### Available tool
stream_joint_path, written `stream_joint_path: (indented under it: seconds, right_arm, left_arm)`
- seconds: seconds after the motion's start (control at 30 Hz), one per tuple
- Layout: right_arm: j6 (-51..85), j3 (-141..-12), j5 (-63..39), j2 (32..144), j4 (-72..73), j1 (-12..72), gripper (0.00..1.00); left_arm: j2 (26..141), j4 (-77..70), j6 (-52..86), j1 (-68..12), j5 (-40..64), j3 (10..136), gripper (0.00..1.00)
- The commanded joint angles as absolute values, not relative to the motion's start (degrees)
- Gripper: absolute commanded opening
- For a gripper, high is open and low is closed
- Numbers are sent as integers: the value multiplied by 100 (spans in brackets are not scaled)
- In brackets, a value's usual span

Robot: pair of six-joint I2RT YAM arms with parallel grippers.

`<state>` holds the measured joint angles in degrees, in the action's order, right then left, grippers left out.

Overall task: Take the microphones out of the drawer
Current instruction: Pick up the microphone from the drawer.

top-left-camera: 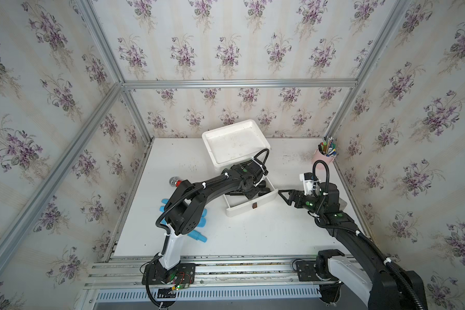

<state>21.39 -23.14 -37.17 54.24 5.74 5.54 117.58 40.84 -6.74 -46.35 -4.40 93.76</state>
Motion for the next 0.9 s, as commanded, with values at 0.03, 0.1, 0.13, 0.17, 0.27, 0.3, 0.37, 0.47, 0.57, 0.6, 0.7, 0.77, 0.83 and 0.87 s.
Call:
stream_joint_path:
  seconds: [0.03, 0.1, 0.13, 0.17, 0.27, 0.3, 0.37, 0.47, 0.57, 0.6, 0.7, 0.77, 0.83, 0.87]
  right_arm:
    - [2071, -2332, -3798, 5369, 570, 534, 86]
    - [2068, -2339, -3822, 5377, 580, 527, 86]
    - [2067, -2336, -3831, 5379, 593, 519, 86]
    - [2072, -2333, -3839, 5391, 605, 514, 86]
    - [2072, -2330, -3850, 5390, 628, 505, 86]
    - [2077, -2331, -3858, 5398, 642, 504, 86]
    - [2083, -2339, -3858, 5401, 673, 505, 86]
    - [2095, -2346, -3858, 5406, 697, 499, 86]
    - [2083, -2355, -3876, 5423, 694, 501, 86]
    - [2079, -2356, -3890, 5421, 700, 500, 86]
    - [2079, -2348, -3885, 5414, 711, 501, 86]
    - [2091, -2345, -3898, 5437, 745, 492, 86]
    - [2100, -2344, -3911, 5457, 771, 492, 86]
    - [2107, -2340, -3911, 5455, 774, 492, 86]
  left_arm:
    - [11881, 4264, -1077, -4663, -380, 9426, 58]
    - [11947, 4288, -1168, -4682, -370, 9448, 58]
    - [11977, 4326, -1219, -4692, -365, 9456, 59]
    - [12001, 4333, -1243, -4702, -430, 9468, 59]
    - [12115, 4340, -1295, -4737, -592, 9531, 60]
    - [12168, 4347, -1324, -4758, -605, 9561, 60]
    - [12286, 4351, -1373, -4819, -758, 9610, 60]
    - [12454, 4358, -1483, -4904, -900, 9665, 60]
    - [12557, 4393, -1518, -4955, -879, 9719, 58]
    - [12576, 4394, -1525, -4965, -871, 9715, 57]
    - [12619, 4394, -1530, -4984, -849, 9686, 57]
    - [12672, 4390, -1536, -4992, -781, 9678, 56]
    - [12704, 4389, -1545, -5005, -702, 9661, 54]
    - [12709, 4394, -1537, -5017, -720, 9660, 50]
